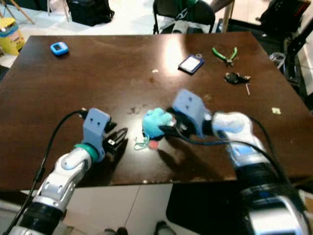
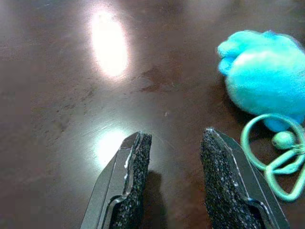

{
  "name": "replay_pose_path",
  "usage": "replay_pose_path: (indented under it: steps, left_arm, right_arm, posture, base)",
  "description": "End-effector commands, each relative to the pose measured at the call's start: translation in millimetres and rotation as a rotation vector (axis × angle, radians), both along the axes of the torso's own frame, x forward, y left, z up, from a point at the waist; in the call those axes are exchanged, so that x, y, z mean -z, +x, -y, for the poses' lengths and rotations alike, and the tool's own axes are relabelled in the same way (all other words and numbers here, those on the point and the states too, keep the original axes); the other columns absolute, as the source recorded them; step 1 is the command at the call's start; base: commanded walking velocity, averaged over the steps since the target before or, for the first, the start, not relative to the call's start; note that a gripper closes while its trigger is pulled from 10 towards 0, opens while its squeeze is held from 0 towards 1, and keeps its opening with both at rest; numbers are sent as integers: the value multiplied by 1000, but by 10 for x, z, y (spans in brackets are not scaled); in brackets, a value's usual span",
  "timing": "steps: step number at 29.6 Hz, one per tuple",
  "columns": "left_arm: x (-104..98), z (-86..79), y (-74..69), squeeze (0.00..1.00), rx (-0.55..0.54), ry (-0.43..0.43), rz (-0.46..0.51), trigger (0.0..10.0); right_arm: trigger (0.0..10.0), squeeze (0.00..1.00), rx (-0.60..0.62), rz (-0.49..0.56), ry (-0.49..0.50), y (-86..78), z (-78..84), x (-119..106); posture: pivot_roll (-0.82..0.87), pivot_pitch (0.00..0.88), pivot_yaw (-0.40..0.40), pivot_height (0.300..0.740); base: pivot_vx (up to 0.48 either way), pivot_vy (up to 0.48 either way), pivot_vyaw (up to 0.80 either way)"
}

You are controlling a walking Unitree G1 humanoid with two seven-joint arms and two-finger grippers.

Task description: Hang keys on a hook

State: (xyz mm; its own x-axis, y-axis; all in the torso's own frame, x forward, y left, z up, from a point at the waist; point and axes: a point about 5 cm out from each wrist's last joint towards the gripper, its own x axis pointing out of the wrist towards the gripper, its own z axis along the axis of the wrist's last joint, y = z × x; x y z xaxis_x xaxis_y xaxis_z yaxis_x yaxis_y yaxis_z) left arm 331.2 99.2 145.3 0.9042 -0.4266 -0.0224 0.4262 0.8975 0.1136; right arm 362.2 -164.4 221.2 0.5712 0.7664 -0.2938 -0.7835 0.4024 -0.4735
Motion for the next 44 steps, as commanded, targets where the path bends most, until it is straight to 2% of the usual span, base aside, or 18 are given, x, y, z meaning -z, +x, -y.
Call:
replay_pose_path:
  steps: [1, 2, 5, 10, 13, 19, 20, 22, 23, 26, 28, 30, 31, 32, 33, 37, 44]
  left_arm:
    - [73, -23, -7, 0, -12, 11, -25, 10000]
    - [70, -31, -10, 0, -15, 12, -24, 10000]
    - [57, -50, -27, 0, -23, 11, -19, 10000]
    - [52, -56, -31, 0, -26, 9, -17, 10000]
    - [51, -48, -31, 0, -27, 7, -17, 10000]
    - [57, -35, -31, 0, -24, 7, -19, 10000]
    - [61, -30, -31, 0, -21, 7, -21, 10000]
    - [61, -30, -31, 0, -21, 7, -21, 10000]
    - [73, -22, -20, 0, -16, 8, -26, 10000]
    - [76, -18, -18, 0, -13, 9, -27, 10000]
    - [77, -16, -15, 0, -9, 12, -28, 10000]
    - [77, -16, -15, 0, -9, 12, -28, 10000]
    - [76, -18, -17, 0, -9, 13, -28, 10000]
    - [76, -18, -17, 0, -9, 13, -28, 10000]
    - [78, -23, -21, 0, -10, 14, -28, 10000]
    - [81, -41, -31, 0, -16, 16, -29, 10000]
    - [81, -47, -42, 0, -20, 15, -29, 10000]
  right_arm:
    - [10000, 1000, -6, -20, -15, -3, -13, 75]
    - [10000, 1000, -29, -30, 1, 18, -117, 82]
    - [10000, 1000, -116, -93, 10, -17, -285, 141]
    - [10000, 1000, -175, -140, -9, -63, -313, 223]
    - [10000, 1000, -217, -193, -32, -155, -246, 342]
    - [10000, 1000, -224, -196, -45, -215, -150, 356]
    - [10000, 1000, -176, -151, -56, -198, -37, 292]
    - [10000, 1000, -176, -151, -56, -198, -37, 292]
    - [10000, 1000, -37, -56, -80, -117, 197, 197]
    - [10000, 1000, 19, -27, -90, -79, 274, 180]
    - [10000, 1000, 124, 44, -116, 12, 364, 187]
    - [10000, 1000, 124, 44, -116, 12, 364, 187]
    - [10000, 1000, 181, 104, -123, 64, 377, 166]
    - [10000, 1000, 181, 104, -123, 64, 377, 166]
    - [10000, 0, 239, 169, -103, 115, 386, 108]
    - [10000, 0, 290, 222, -72, 145, 415, 17]
    - [10000, 0, 189, 153, -107, 8, 521, 38]
  posture:
    - [-82, 161, 81, 740]
    - [-74, 162, 78, 740]
    - [-67, 167, 72, 740]
    - [-65, 171, 67, 740]
    - [-72, 177, 70, 740]
    - [-77, 180, 72, 740]
    - [-83, 181, 75, 740]
    - [-83, 181, 75, 740]
    - [-96, 183, 87, 740]
    - [-96, 183, 87, 740]
    - [-90, 181, 94, 740]
    - [-90, 181, 94, 740]
    - [-86, 181, 93, 740]
    - [-86, 181, 93, 740]
    - [-84, 181, 92, 740]
    - [-82, 180, 88, 740]
    - [-93, 183, 89, 740]
  base:
    - [0, 0, 0]
    - [0, 0, 0]
    - [0, 0, 0]
    - [0, 0, 0]
    - [0, 0, 0]
    - [0, 0, 0]
    - [0, 0, 0]
    - [0, 0, 0]
    - [0, 0, 0]
    - [0, 0, 0]
    - [0, 0, 0]
    - [0, 0, 0]
    - [0, 0, 0]
    - [0, 0, 0]
    - [0, 0, 0]
    - [0, 0, 0]
    - [0, 0, 0]
